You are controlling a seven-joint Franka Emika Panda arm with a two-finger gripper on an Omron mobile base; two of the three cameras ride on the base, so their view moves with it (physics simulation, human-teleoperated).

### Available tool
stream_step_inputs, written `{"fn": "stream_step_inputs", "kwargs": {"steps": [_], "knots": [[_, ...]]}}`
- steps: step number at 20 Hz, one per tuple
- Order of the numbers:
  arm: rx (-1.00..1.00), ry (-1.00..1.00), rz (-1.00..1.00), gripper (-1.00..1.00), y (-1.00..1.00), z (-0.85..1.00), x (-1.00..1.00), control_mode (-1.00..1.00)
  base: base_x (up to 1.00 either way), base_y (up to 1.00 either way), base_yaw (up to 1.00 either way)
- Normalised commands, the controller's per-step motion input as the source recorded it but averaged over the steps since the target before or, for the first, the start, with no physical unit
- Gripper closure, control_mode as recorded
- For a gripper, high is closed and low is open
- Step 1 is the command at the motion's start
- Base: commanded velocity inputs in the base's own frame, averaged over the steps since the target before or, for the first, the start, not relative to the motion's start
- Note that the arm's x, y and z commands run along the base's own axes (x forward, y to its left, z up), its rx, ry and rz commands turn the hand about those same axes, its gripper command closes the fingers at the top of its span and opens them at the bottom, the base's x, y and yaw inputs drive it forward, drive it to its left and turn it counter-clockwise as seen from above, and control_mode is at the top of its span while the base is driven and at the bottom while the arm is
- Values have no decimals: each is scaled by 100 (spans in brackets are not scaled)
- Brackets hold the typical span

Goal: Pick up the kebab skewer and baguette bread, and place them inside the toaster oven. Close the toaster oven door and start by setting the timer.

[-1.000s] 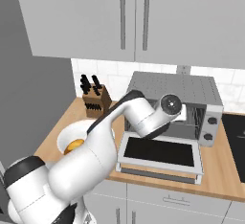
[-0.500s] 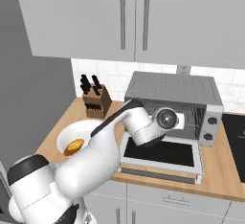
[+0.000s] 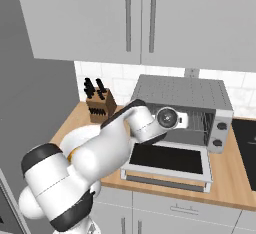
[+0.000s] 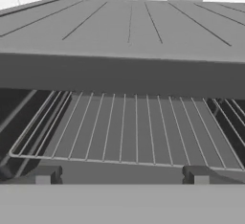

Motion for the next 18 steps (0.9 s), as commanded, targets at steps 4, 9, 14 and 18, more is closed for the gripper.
{"fn": "stream_step_inputs", "kwargs": {"steps": [4,9,14,18], "knots": [[0,0,0,-100,0,-6,28,-100,0,0,0],[0,-10,0,-100,-2,-22,8,-100,0,0,0],[0,-5,0,-100,-1,-38,0,-100,0,0,0],[0,0,0,-100,0,-21,4,-100,0,0,0]]}}
